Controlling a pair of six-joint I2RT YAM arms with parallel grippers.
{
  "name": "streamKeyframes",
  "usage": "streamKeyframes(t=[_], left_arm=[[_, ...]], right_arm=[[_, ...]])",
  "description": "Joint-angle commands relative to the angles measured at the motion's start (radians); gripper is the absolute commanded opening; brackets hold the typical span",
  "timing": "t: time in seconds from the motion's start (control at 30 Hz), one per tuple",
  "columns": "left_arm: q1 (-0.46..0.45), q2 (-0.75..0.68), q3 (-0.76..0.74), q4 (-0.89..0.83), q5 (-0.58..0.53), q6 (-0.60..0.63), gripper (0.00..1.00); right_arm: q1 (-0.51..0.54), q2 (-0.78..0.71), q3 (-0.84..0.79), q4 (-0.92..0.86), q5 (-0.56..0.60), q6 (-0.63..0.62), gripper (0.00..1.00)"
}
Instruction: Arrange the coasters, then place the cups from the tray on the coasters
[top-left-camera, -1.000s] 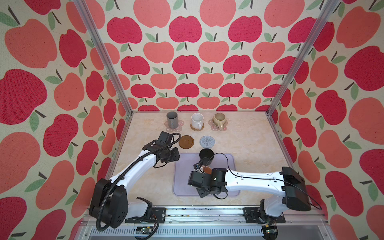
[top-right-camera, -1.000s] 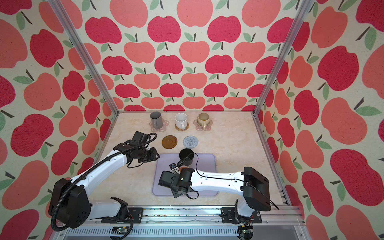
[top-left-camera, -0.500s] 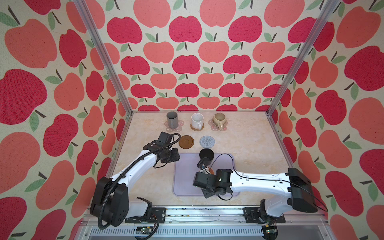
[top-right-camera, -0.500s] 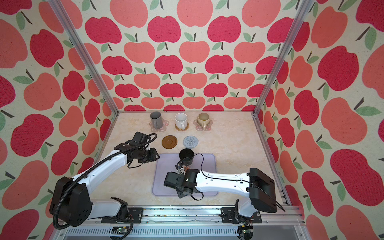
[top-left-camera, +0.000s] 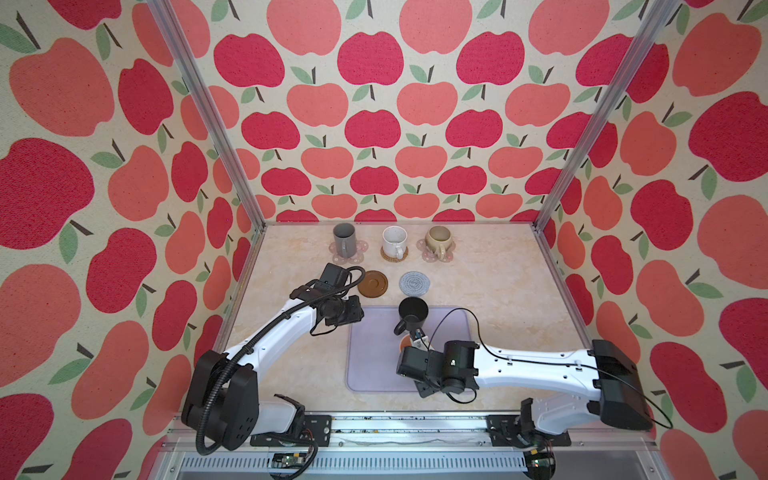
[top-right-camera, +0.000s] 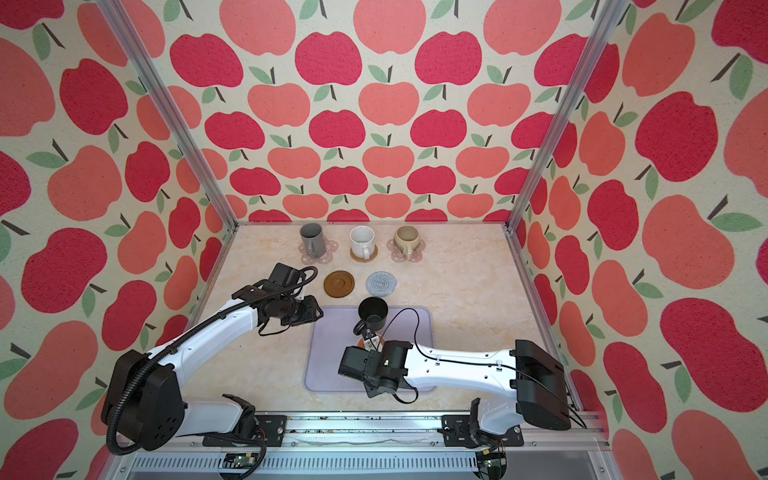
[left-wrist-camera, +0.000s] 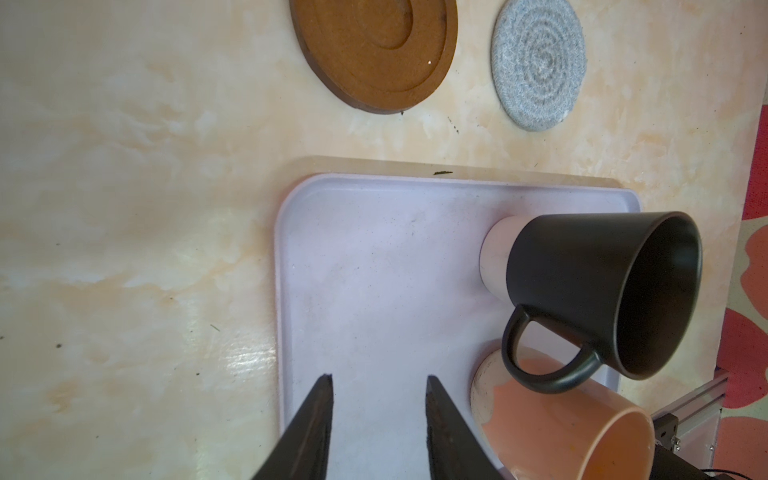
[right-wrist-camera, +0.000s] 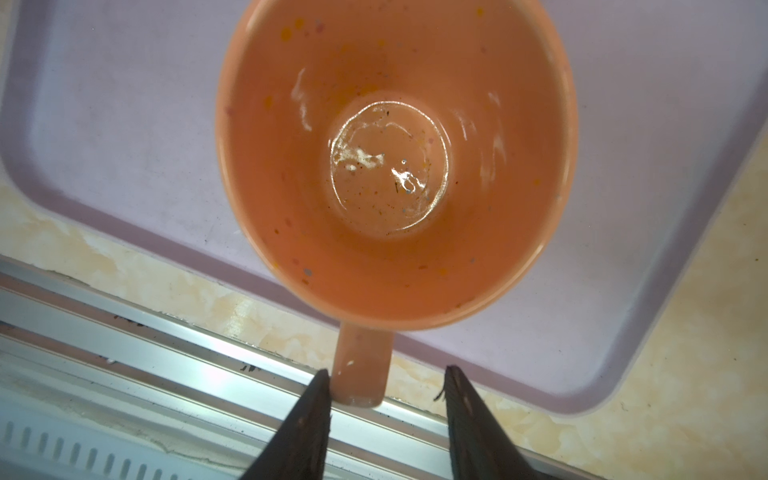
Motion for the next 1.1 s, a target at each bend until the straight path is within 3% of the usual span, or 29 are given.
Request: streamKeyframes(t=[0.0,0.27,1.07], left_arm=[[-0.006,0.021,0.035,0.011,0.000,-0.011,0.39],[-0.012,0.036,0.074,-0.004,-0.001,0.000,0.39],[-0.031,0.069,0.137,-0.035,-0.020,0.008,0.40]], right_arm=[[-0.010,-0.046,-0.030,-0.060,0.047,0.022,0.47],[-0.022,-0.125,-0.087,-0.090,0.064,0.044,0.47],[-0.022,-0.080,-0.128,0.130,-0.062,-0.202,0.55]])
